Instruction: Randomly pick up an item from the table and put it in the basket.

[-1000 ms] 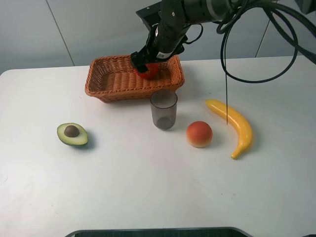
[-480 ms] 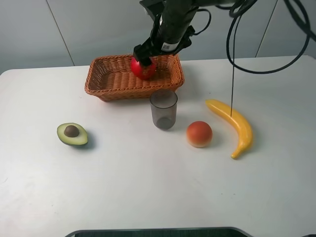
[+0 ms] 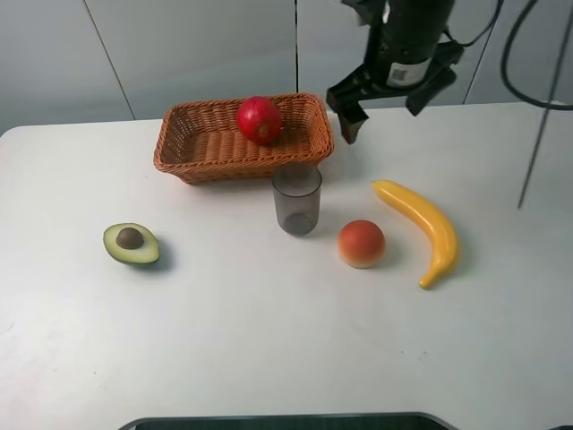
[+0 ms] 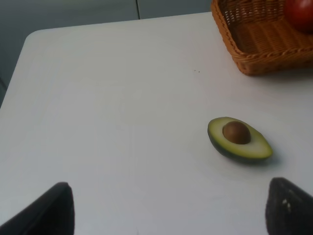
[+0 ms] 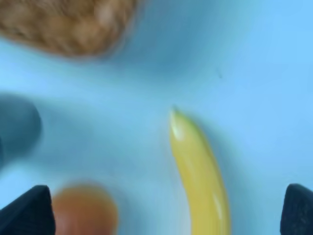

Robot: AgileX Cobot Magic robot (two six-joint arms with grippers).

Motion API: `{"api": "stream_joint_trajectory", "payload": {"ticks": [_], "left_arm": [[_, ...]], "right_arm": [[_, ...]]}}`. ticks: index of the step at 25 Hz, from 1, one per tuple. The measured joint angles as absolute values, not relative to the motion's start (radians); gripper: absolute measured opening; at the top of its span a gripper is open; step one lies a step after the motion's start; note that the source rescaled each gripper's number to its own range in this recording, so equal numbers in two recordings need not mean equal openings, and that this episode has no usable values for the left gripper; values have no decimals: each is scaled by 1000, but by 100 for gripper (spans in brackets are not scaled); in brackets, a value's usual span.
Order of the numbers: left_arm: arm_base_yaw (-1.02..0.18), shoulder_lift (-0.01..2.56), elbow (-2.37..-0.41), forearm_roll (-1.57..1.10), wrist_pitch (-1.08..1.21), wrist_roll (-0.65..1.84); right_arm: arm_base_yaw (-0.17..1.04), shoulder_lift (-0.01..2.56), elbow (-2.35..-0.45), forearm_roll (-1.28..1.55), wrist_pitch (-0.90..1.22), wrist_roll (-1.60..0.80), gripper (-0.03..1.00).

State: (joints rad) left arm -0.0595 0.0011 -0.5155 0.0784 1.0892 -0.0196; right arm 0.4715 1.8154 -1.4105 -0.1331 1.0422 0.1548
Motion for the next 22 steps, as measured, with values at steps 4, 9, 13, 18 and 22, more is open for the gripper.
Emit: {"api": "stream_joint_trajectory", "payload": {"ticks": [4, 9, 13, 18, 22], "left_arm": [[-60, 1, -515, 78, 1089, -20], [-60, 1, -515, 78, 1089, -20], [-60, 1, -515, 78, 1089, -20], [-60, 1, -515, 78, 1089, -20], [-60, 1, -515, 78, 1089, -20]], "right_arm": [[343, 1625, -1214, -65, 1042, 164, 99], [170, 1359, -993, -59, 1042, 164, 99], [68, 1114, -857, -40, 1026, 166, 99], [57, 844, -749, -34, 1022, 164, 99], [57, 643, -671, -31, 1024, 160, 99]]}}
